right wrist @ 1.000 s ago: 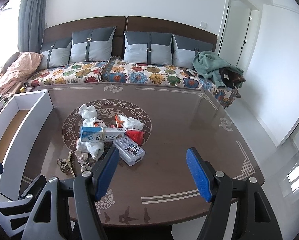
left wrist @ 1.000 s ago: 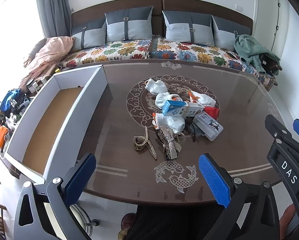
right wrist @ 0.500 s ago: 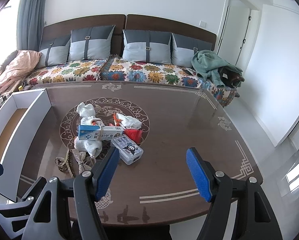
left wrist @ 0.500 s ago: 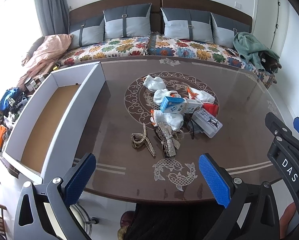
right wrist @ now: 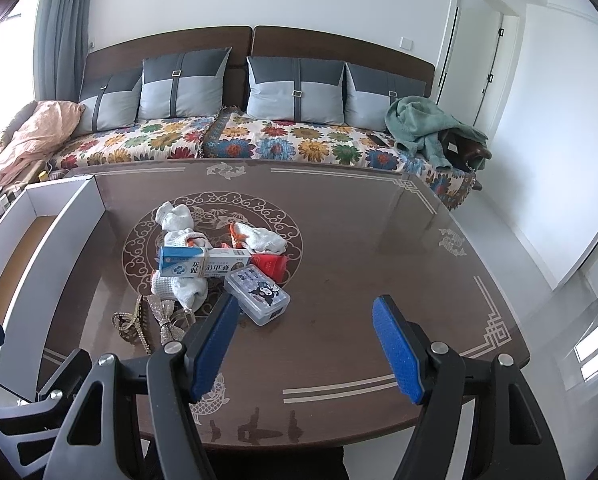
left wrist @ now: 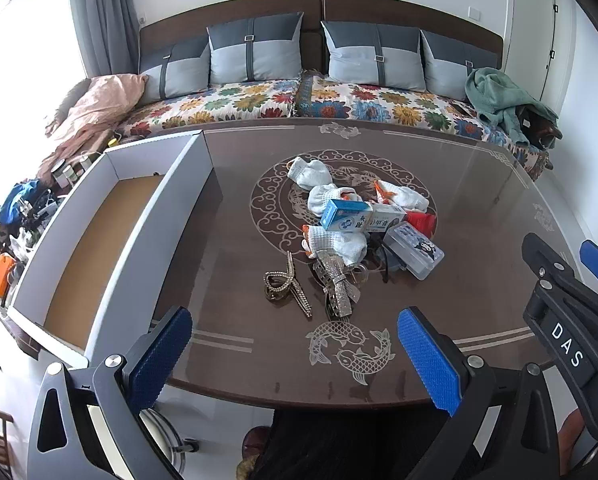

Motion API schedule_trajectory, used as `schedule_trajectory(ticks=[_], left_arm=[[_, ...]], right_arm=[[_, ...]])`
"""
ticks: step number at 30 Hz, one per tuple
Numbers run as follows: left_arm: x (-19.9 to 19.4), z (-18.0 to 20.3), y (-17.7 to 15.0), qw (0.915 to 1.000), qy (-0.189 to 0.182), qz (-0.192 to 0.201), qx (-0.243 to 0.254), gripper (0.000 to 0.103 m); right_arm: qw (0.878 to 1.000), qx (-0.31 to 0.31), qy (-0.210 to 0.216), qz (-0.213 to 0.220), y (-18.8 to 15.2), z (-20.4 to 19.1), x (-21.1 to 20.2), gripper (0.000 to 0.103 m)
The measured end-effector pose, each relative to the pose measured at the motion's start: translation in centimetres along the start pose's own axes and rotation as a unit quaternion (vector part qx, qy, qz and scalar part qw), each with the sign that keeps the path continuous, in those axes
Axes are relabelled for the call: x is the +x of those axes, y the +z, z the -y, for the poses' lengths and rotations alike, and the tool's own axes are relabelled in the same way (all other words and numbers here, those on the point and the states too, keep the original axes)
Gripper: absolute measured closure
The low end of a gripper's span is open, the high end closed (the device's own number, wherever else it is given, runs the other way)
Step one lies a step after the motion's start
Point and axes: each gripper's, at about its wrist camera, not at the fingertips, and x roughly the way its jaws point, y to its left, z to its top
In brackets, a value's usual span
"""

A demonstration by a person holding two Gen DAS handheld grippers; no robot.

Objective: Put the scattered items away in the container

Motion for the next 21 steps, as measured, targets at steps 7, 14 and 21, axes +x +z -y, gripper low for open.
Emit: schedule_trajectory(ticks=[7,14,21], left_arm=[[-0.5,0.0,-0.1,0.9998,0.015,0.012,0.004,0.0],[-1.3,0.4,0.0,0.9981,0.046,0.036,0.021,0.0],[-1.1,0.2,-0.1,0.9979,0.05,0.035,0.022,0.0]], right_arm=[[1.0,-0.001,0.002,-0.002,-0.1,-0.3,0.1,0.032],[1.0,0.0,0.003,-0.004,-0.1,-0.3,0.2,0.032],[1.0,0.002,0.007,-0.004,-0.3,-0.4,0.1,0.032]])
